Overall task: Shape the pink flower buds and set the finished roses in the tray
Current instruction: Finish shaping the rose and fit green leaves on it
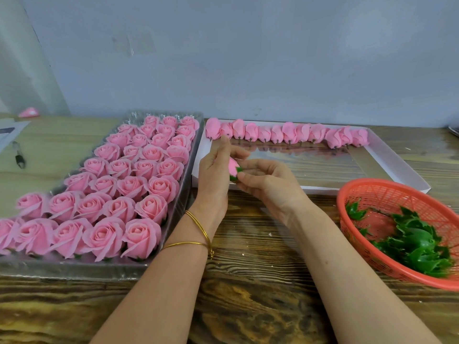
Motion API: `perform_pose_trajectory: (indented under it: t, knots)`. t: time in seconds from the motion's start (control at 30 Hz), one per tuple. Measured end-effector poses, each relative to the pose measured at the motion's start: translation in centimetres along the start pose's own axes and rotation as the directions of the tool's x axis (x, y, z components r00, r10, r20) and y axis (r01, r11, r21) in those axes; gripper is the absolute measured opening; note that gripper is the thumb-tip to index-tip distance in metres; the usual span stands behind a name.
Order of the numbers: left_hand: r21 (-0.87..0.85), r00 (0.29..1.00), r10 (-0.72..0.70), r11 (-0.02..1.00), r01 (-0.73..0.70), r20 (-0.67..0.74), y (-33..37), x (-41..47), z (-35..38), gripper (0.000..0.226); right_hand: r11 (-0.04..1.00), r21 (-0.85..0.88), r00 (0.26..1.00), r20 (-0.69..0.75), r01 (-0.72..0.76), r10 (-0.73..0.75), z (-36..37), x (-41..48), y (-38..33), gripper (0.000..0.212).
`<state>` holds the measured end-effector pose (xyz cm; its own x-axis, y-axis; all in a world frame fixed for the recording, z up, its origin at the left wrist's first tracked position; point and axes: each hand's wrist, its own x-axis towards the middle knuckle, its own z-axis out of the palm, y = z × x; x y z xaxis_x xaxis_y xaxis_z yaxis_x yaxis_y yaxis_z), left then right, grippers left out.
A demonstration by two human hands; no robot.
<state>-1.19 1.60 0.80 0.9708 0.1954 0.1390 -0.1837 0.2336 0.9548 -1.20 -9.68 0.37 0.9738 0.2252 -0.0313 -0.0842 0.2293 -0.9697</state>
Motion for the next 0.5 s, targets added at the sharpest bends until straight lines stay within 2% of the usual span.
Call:
perform_pose_trajectory:
  t: [0.5]
  knots:
    - [0.099, 0.999, 0.037, 0.994, -0.038, 0.007, 0.00, -0.08, 0.12, 0.044, 0.995, -0.061, 0.996, -0.028, 0.081, -0.083, -0.05, 0.21, 0.18, 0.030]
